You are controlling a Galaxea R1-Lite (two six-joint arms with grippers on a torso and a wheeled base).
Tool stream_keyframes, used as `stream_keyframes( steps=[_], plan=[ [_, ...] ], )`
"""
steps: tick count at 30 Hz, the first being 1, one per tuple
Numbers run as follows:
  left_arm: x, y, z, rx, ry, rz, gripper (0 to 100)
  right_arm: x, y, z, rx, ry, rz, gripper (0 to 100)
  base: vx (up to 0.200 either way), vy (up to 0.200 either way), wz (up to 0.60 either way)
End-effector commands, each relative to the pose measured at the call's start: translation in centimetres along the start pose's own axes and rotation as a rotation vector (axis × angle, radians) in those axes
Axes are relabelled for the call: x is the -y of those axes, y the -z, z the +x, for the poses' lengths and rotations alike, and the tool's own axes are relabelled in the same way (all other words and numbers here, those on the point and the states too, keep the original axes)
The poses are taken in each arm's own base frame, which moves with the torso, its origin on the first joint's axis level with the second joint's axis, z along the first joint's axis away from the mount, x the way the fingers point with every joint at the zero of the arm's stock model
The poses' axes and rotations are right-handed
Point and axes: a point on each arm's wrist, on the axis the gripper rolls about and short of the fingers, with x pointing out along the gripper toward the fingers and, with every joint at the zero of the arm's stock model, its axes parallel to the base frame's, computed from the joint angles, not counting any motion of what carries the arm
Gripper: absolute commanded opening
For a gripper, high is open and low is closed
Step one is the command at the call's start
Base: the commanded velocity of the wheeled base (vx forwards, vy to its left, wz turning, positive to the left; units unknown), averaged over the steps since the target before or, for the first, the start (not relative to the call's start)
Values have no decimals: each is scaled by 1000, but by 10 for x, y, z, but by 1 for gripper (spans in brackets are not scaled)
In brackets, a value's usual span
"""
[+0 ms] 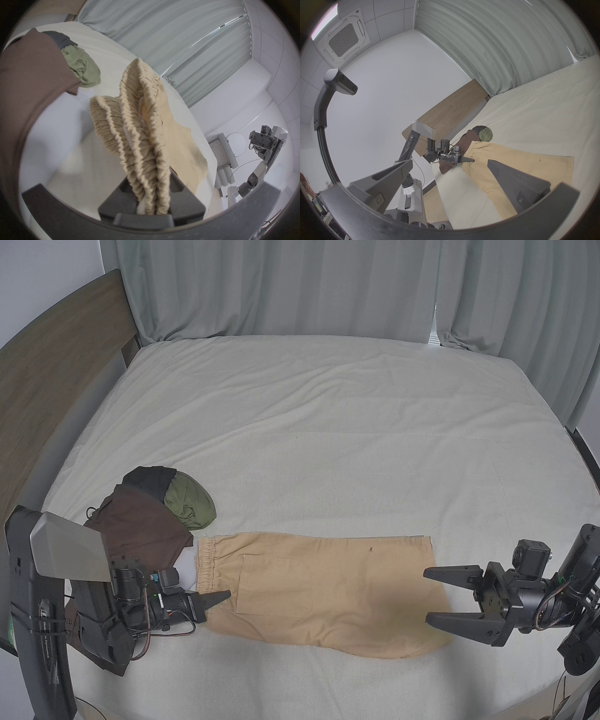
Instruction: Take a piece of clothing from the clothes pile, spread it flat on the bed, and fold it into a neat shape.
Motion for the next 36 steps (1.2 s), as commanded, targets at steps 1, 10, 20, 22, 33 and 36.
stream_keyframes(
  steps=[1,10,20,22,33,36],
  plan=[
    [-4,-6,-11,25,-25,6,0,3,4,2,-16,7,11,100,0,0,0],
    [-7,-12,-30,54,-67,-9,0,3,5,2,-20,6,13,100,0,0,0],
    [-6,-16,-43,67,-63,-11,0,3,6,1,-23,7,15,100,0,0,0],
    [-6,-17,-44,69,-63,-8,0,3,6,1,-23,7,15,100,0,0,0],
    [-11,-22,-54,96,-81,-10,0,4,7,2,-27,11,21,100,0,0,0],
    [-10,-23,-56,99,-80,-8,0,5,8,2,-29,11,23,100,0,0,0]
  ],
)
